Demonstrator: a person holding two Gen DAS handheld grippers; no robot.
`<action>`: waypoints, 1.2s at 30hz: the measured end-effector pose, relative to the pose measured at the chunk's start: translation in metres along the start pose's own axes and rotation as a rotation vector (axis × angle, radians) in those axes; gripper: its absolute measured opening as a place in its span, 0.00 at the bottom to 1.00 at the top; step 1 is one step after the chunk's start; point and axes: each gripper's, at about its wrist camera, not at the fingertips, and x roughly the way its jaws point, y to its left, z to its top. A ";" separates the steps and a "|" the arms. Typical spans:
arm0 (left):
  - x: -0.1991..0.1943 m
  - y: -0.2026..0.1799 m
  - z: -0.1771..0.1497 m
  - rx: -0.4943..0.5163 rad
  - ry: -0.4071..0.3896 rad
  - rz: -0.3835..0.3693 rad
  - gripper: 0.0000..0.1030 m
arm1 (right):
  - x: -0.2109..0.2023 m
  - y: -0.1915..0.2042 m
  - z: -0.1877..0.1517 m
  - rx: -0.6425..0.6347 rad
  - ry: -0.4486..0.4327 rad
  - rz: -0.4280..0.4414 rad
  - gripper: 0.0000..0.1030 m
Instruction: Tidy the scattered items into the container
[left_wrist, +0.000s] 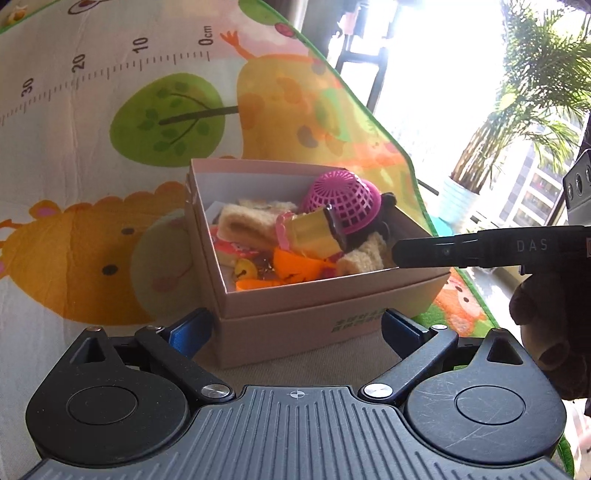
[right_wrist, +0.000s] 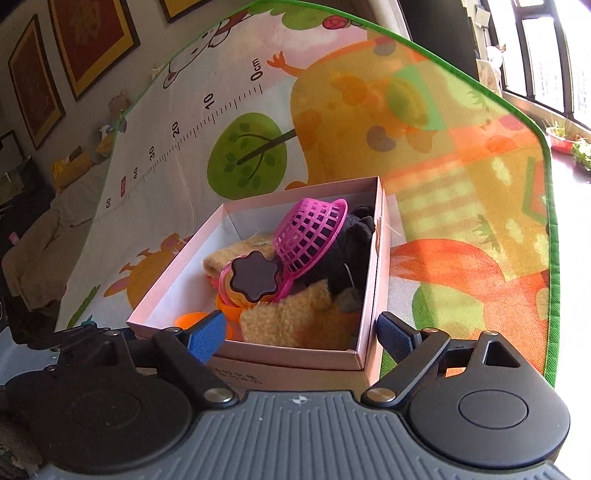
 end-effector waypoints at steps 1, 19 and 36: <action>0.000 0.002 0.001 -0.005 -0.004 0.016 0.97 | 0.005 0.003 0.002 -0.008 -0.001 0.008 0.87; -0.042 -0.001 -0.033 -0.090 -0.024 0.313 1.00 | -0.014 0.022 -0.070 0.046 0.036 -0.247 1.00; -0.030 -0.013 -0.057 -0.057 0.048 0.429 1.00 | -0.005 0.048 -0.089 -0.097 0.024 -0.362 1.00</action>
